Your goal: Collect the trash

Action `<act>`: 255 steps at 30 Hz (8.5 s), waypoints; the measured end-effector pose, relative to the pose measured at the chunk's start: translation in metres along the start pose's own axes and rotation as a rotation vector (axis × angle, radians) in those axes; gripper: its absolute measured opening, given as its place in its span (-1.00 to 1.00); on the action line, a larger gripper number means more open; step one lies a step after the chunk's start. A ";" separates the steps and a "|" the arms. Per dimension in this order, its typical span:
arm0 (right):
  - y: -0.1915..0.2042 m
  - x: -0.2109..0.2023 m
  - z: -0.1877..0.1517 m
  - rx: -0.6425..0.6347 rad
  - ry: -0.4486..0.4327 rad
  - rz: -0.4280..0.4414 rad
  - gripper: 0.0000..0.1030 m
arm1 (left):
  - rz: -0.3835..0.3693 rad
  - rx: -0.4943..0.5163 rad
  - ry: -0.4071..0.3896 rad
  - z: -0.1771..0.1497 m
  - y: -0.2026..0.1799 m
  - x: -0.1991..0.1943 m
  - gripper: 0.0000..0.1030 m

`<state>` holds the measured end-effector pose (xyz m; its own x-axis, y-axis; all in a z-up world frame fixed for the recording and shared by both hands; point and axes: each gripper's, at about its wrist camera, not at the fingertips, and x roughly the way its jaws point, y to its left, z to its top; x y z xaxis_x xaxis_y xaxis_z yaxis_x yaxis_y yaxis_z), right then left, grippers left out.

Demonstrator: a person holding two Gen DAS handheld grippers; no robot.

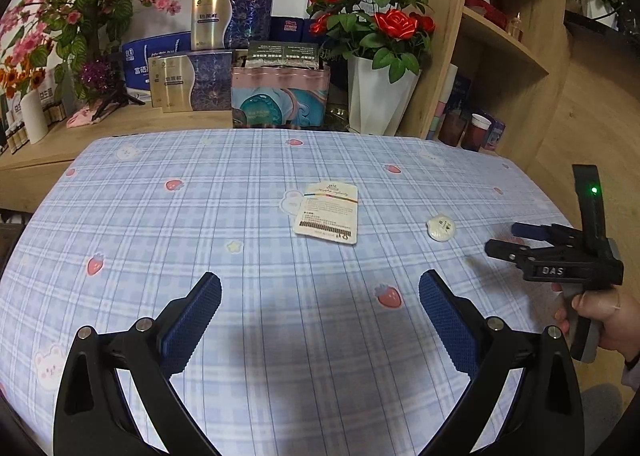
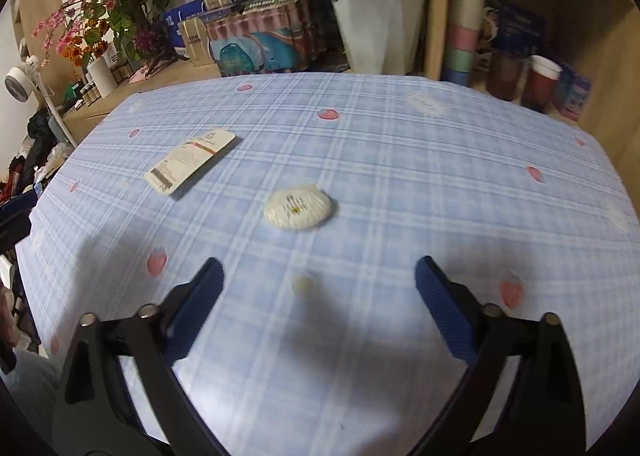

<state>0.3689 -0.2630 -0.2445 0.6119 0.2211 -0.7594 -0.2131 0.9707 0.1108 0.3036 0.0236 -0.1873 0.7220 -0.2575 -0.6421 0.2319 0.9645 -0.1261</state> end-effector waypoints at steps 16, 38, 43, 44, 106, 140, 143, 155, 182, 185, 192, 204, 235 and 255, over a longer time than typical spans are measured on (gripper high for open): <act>0.020 0.077 0.033 -0.121 0.113 0.021 0.33 | -0.074 -0.046 0.132 0.038 0.009 0.085 0.88; 0.007 0.055 0.030 -0.046 0.043 0.092 0.06 | -0.001 0.056 0.355 0.066 -0.006 0.201 0.87; 0.007 0.049 0.029 -0.034 0.040 0.107 0.06 | 0.065 0.133 0.365 0.067 -0.012 0.199 0.27; 0.007 0.047 0.029 -0.036 0.039 0.109 0.06 | 0.046 0.135 0.370 0.066 -0.012 0.196 0.26; 0.127 -0.184 -0.184 -0.075 -0.010 0.165 0.06 | -0.167 -0.026 0.011 -0.100 -0.066 -0.228 0.20; 0.097 -0.235 -0.161 -0.054 -0.199 -0.019 0.88 | -0.213 0.036 0.126 -0.134 -0.097 -0.200 0.25; 0.097 -0.235 -0.162 -0.057 -0.197 -0.019 0.88 | -0.222 0.038 0.146 -0.137 -0.100 -0.195 0.25; 0.089 -0.234 -0.166 -0.035 -0.189 -0.026 0.88 | -0.266 0.008 0.224 -0.152 -0.105 -0.169 0.28; 0.095 -0.246 -0.154 -0.028 -0.193 -0.028 0.88 | -0.076 0.019 0.036 -0.111 -0.073 -0.205 0.86; 0.095 -0.258 -0.143 -0.032 -0.202 -0.049 0.88 | -0.023 0.051 -0.032 -0.090 -0.074 -0.224 0.88; 0.098 -0.298 -0.115 -0.043 -0.271 -0.077 0.89 | 0.022 0.133 -0.171 -0.043 -0.076 -0.268 0.88; 0.110 -0.338 -0.095 -0.074 -0.342 -0.090 0.89 | 0.079 0.184 -0.261 -0.010 -0.088 -0.304 0.88; 0.111 -0.345 -0.093 -0.076 -0.350 -0.102 0.89 | 0.067 0.171 -0.287 -0.014 -0.090 -0.312 0.88; 0.112 -0.351 -0.089 -0.093 -0.374 -0.117 0.89 | 0.072 0.171 -0.294 -0.015 -0.088 -0.317 0.88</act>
<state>0.0624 -0.2403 -0.0226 0.8674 0.1455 -0.4759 -0.1833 0.9825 -0.0337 0.0442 0.0211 0.0158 0.8917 -0.2192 -0.3960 0.2619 0.9634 0.0564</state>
